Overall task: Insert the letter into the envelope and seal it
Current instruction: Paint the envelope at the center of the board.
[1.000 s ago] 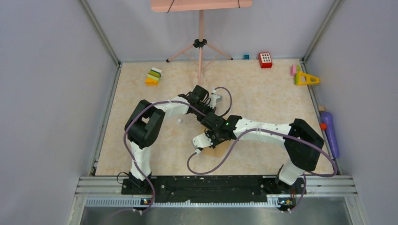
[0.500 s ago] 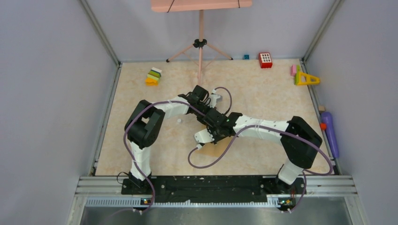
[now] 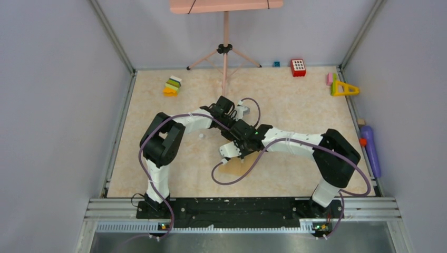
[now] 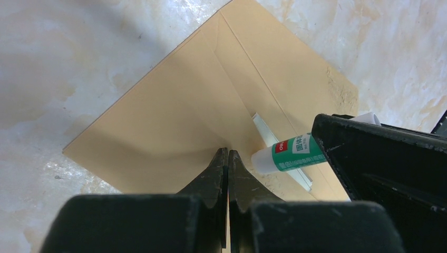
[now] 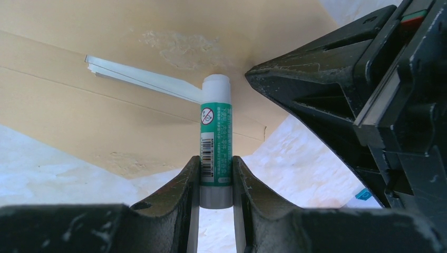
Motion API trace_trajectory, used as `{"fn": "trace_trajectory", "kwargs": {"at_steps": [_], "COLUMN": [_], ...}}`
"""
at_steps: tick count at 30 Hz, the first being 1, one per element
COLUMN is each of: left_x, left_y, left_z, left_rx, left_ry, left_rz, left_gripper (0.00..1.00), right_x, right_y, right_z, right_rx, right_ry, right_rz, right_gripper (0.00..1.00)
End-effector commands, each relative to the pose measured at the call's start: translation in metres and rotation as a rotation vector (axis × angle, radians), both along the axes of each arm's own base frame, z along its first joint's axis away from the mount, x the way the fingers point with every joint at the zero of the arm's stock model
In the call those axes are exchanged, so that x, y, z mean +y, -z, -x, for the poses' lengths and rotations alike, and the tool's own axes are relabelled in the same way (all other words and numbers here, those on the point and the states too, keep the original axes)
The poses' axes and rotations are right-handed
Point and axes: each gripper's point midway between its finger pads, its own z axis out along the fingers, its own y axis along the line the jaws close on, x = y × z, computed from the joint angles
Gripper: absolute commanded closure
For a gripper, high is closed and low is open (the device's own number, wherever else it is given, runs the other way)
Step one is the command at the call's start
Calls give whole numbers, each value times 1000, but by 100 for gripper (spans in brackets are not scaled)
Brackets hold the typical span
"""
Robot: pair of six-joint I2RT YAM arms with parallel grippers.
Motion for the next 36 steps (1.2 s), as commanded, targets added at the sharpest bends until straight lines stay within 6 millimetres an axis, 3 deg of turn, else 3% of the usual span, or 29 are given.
{"fn": "trace_trajectory", "kwargs": {"at_steps": [1, 3, 7, 11, 16, 23, 27, 36], "left_x": [5, 5, 3, 3, 8, 5, -4, -10], "left_y": [6, -2, -21, -42, -74, -126, -156, -171], "left_z": [5, 1, -1, -5, -15, -8, 21, 76], "left_rx": [-19, -34, -57, -94, -139, -145, -76, 82], "left_ry": [6, 3, 18, 18, -5, 52, 183, 417], "left_rz": [-51, -52, -20, 20, 81, 267, 443, 655], "left_gripper": [100, 96, 72, 49, 29, 21, 21, 26], "right_x": [12, 15, 20, 12, 4, 6, 8, 11], "right_y": [-26, -40, -63, -80, -102, -110, -100, -90], "right_z": [-13, -6, 10, 21, 35, 75, 85, 81], "right_rx": [-28, -1, 59, 105, 174, 316, 376, 380], "right_ry": [14, 18, 18, 48, 63, -56, -88, -71], "right_rz": [-74, -136, -257, -358, -504, -625, -621, -618], "right_gripper": [100, 100, 100, 100, 100, 100, 100, 100]}}
